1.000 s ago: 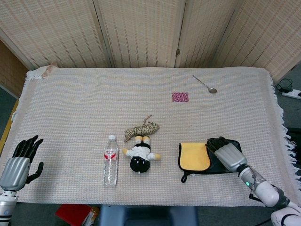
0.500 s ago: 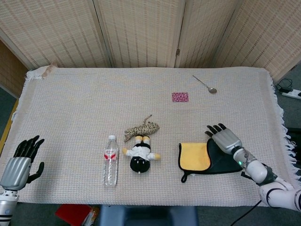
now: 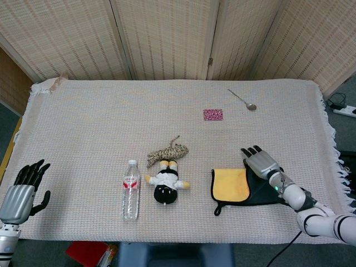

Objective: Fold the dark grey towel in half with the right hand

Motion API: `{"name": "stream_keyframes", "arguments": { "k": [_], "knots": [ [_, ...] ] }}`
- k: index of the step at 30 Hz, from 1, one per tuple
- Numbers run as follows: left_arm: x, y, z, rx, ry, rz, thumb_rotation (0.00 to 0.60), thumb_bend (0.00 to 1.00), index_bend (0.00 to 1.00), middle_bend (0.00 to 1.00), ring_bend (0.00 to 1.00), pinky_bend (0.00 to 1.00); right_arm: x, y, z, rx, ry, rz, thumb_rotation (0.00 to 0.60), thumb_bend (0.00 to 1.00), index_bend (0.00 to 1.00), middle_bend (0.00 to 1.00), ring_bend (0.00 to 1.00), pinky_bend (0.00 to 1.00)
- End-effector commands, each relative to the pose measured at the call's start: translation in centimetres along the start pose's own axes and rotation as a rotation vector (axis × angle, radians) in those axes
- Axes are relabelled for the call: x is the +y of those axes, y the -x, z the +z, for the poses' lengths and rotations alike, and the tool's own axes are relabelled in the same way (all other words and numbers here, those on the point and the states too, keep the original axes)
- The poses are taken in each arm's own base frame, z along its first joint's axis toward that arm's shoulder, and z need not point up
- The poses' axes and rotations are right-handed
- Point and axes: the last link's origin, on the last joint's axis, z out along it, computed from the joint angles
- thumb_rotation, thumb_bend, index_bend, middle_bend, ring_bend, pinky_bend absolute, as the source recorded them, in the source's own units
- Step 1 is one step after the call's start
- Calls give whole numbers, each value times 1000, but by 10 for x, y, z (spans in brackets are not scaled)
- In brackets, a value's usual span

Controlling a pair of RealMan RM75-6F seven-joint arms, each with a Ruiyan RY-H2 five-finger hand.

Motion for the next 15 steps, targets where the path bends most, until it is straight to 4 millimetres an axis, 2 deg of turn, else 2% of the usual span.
{"name": "stream_keyframes", "arguments": {
  "k": [1,6,10,15],
  "knots": [
    [0,0,0,-1,3,1,600,582,0,36,0,9,2,2,-4,21,1,6,600,474,556,107,5,0],
    [1,1,0,-4,8,3,600,582,0,36,0,9,5,7,-17,51,0,18,600,475,636,149,29,0],
    [2,1,-1,-2,9,3,600,582,0,36,0,9,8,15,-38,70,-4,17,600,475,657,160,30,0],
    [3,3,-1,-7,10,4,600,582,0,36,0,9,8,34,-69,68,-10,-28,600,475,657,161,30,0]
  ]
}}
